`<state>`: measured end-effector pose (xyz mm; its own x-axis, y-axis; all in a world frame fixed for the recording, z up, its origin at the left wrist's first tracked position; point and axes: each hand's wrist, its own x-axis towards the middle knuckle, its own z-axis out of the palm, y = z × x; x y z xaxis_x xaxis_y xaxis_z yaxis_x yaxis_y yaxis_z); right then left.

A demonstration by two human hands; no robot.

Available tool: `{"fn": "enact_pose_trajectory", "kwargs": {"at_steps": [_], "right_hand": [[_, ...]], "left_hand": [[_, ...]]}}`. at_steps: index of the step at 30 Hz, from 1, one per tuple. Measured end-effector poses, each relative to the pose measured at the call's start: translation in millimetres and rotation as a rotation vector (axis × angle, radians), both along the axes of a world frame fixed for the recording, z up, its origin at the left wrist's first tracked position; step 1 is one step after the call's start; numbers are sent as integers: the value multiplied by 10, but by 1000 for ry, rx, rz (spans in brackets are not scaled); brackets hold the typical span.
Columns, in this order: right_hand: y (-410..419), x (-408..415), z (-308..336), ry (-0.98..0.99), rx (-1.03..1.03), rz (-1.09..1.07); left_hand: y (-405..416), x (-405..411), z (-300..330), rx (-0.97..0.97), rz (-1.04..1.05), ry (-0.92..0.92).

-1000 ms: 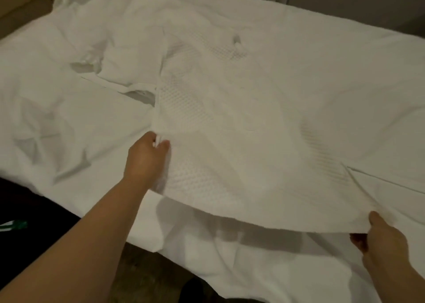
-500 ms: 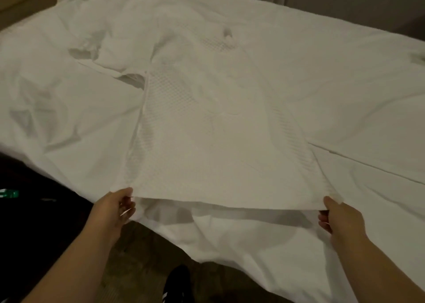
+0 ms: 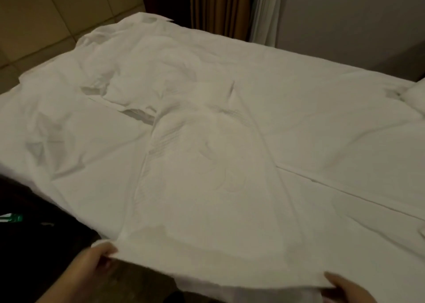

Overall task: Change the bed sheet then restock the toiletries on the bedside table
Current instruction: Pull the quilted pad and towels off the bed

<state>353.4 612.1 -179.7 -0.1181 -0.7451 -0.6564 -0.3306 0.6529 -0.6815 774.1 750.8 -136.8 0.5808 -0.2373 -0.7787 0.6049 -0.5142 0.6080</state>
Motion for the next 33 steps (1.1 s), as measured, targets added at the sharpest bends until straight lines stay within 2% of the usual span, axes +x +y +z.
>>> {"fn": "enact_pose_trajectory", "kwargs": {"at_steps": [1, 2, 3, 6, 8, 12, 15, 18, 22, 25, 28, 31, 33], "right_hand": [[-421, 135, 223, 66, -67, 28], [-844, 373, 503, -19, -83, 4], [-1172, 585, 668, 59, -117, 1], [-1455, 922, 810, 61, -383, -37], [-1744, 1219, 893, 44, -424, -54], [-2546, 1891, 1037, 65, -516, -134], [-3211, 2373, 1047, 102, -592, -75], [-3724, 2861, 1064, 146, -593, -47], [-4257, 3337, 910, 177, -588, 110], [-4468, 3523, 792, 221, -561, 187], [-4531, 3531, 651, 306, -529, 356], [-4468, 3392, 387, 412, -545, 559], [-4340, 3234, 172, 519, -525, 521]], "left_hand": [[-163, 64, 24, -4, -1, -33], [-327, 138, 63, -15, 38, -79], [-518, 229, 125, -23, 57, -154], [-1154, 536, 295, -96, 80, -395], [-1535, 766, 400, -148, 70, -505], [-2422, 1362, 602, -241, 23, -603], [-3073, 1842, 623, -262, -32, -647], [-3671, 2205, 640, -239, -90, -670], [-4281, 2559, 478, -187, -115, -688], [-4554, 2706, 282, -106, -148, -738], [-4672, 2774, 104, -82, -155, -744], [-4676, 2759, -55, -61, -325, -795], [-4576, 2682, -167, -30, -441, -829]]}}
